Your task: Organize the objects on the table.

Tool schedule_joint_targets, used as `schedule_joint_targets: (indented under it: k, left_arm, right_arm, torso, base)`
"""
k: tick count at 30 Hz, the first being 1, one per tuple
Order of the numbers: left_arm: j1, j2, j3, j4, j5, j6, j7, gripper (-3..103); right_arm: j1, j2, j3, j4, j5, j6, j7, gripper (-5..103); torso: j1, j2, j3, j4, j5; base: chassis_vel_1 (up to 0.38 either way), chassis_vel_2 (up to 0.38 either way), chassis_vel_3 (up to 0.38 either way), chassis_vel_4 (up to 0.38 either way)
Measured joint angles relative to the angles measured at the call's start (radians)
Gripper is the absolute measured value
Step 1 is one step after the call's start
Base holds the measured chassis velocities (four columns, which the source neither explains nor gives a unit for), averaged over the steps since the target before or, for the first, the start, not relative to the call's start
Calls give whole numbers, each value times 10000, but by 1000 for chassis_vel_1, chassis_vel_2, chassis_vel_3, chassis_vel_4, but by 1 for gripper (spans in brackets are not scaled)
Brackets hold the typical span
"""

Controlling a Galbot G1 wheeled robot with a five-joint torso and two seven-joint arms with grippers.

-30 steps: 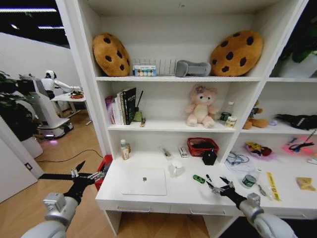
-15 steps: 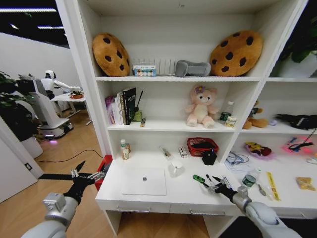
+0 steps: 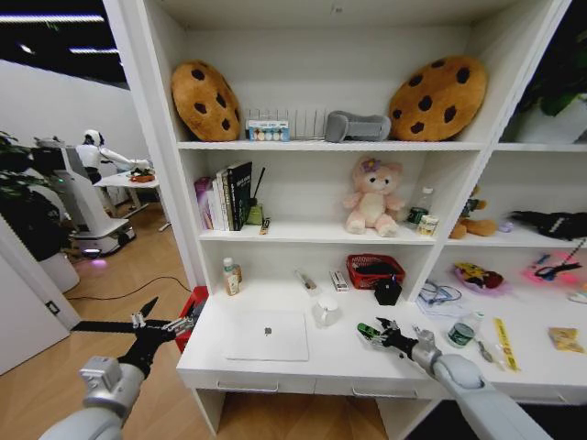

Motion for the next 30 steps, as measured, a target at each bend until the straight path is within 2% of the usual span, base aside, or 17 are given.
schedule_joint_targets:
  k: [6, 7, 9, 11, 14, 15, 16, 18, 21, 23, 24, 26, 30]
  left_arm:
    - [0, 0, 0, 0, 0, 0, 1, 100]
    - [0, 0, 0, 0, 0, 1, 0, 100]
    - [0, 0, 0, 0, 0, 0, 0, 100]
    - [0, 0, 1, 0, 0, 1, 0, 100]
    - [-1, 0, 0, 0, 0, 0, 1, 100]
    - [-1, 0, 0, 0, 0, 1, 0, 100]
    - [-1, 0, 0, 0, 0, 1, 0, 100]
    - [0, 0, 0, 0, 0, 1, 1, 100]
    - [-1, 0, 0, 0, 0, 1, 1, 100]
    - [0, 0, 1, 0, 0, 1, 0, 100]
    - [0, 0, 1, 0, 0, 1, 0, 100]
    - [0, 0, 0, 0, 0, 1, 0, 100]
    - [0, 0, 0, 0, 0, 0, 0, 100]
  right_arm:
    - [51, 102, -111, -79, -93, 24, -61, 100]
    - [29, 134, -111, -86, -107, 40, -71, 103]
    - [14, 179, -94, -134, -158, 70, -88, 100]
    - [-19, 253, -30, -247, -264, 164, -99, 90]
    - [-36, 267, -2, -263, -291, 185, -100, 85]
    - [-60, 285, 37, -279, -352, 226, -96, 74]
    - [-60, 285, 37, -279, -352, 226, -96, 74]
    - [-110, 333, 145, -332, -512, 373, -68, 63]
    - [-157, 344, 198, -381, -552, 452, -48, 57]
    - [-211, 345, 273, -411, -568, 493, -48, 47]
    - [-211, 345, 273, -411, -568, 493, -48, 47]
    - [-272, 339, 342, -370, -567, 494, -47, 37]
    - [-371, 328, 435, -245, -502, 470, -40, 36]
  torso:
    - [-1, 0, -1, 0, 0]
    - [-1, 1, -1, 0, -1]
    - [-2, 1, -1, -1, 0]
    - [-1, 2, -1, -1, -1]
    - [-2, 2, -2, 0, -1]
    - [-2, 2, -3, 0, -3]
    - [-2, 2, -3, 0, -3]
    - [-2, 3, -3, 0, -5]
    - [-2, 4, -4, 1, -5]
    - [-3, 4, -3, 1, -3]
    - [-3, 4, -3, 1, -3]
    - [-2, 3, -2, 1, -1]
    - [-2, 3, 0, 1, 4]
  base:
    - [0, 0, 0, 0]
    - [0, 0, 0, 0]
    - [0, 0, 0, 0]
    - [0, 0, 0, 0]
    - [0, 0, 0, 0]
    - [0, 0, 0, 0]
    - [0, 0, 0, 0]
    - [0, 0, 0, 0]
    - [0, 0, 0, 0]
    - [0, 0, 0, 0]
    - [0, 0, 0, 0]
    - [0, 0, 0, 0]
    - [0, 0, 0, 0]
